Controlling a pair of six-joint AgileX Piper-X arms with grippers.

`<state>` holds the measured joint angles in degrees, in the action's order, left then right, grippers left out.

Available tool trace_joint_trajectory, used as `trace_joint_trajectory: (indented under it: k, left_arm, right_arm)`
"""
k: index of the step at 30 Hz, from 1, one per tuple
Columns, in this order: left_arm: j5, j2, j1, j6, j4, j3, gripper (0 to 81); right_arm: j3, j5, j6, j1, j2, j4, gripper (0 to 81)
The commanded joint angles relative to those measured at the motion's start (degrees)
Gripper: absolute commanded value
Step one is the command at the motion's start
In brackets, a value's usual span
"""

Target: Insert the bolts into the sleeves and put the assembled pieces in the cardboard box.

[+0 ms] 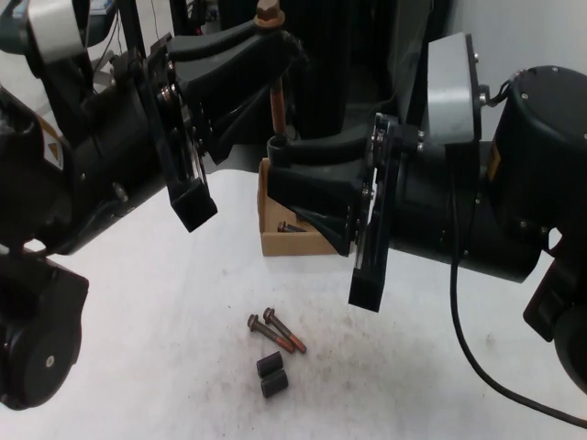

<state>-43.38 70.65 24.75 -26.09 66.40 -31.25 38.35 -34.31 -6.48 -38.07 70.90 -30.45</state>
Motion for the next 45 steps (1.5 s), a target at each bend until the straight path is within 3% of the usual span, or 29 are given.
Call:
trace_joint_trajectory:
  k: [1,35,38,45]
  left_arm:
    - [-0.67,-0.63,0.26,0.39,0.21,-0.80,0.3]
    - [-2.55,-0.63,0.26,0.16,-2.76,-0.67,0.5]
    - [-2.55,-0.63,0.26,0.16,-2.74,-0.67,5.7]
    - [-2.55,-0.63,0.26,-0.07,-2.74,-0.67,29.2]
  right_arm:
    - [0.73,0.62,0.06,-0.07,-0.19,-0.24,0.8]
    - [0.88,3.12,0.06,-0.07,-0.19,-1.55,0.8]
    - [0.88,3.12,0.06,-0.07,-0.19,-1.55,0.8]
    - [0.88,3.12,0.06,-0.07,-0.19,-1.55,0.8]
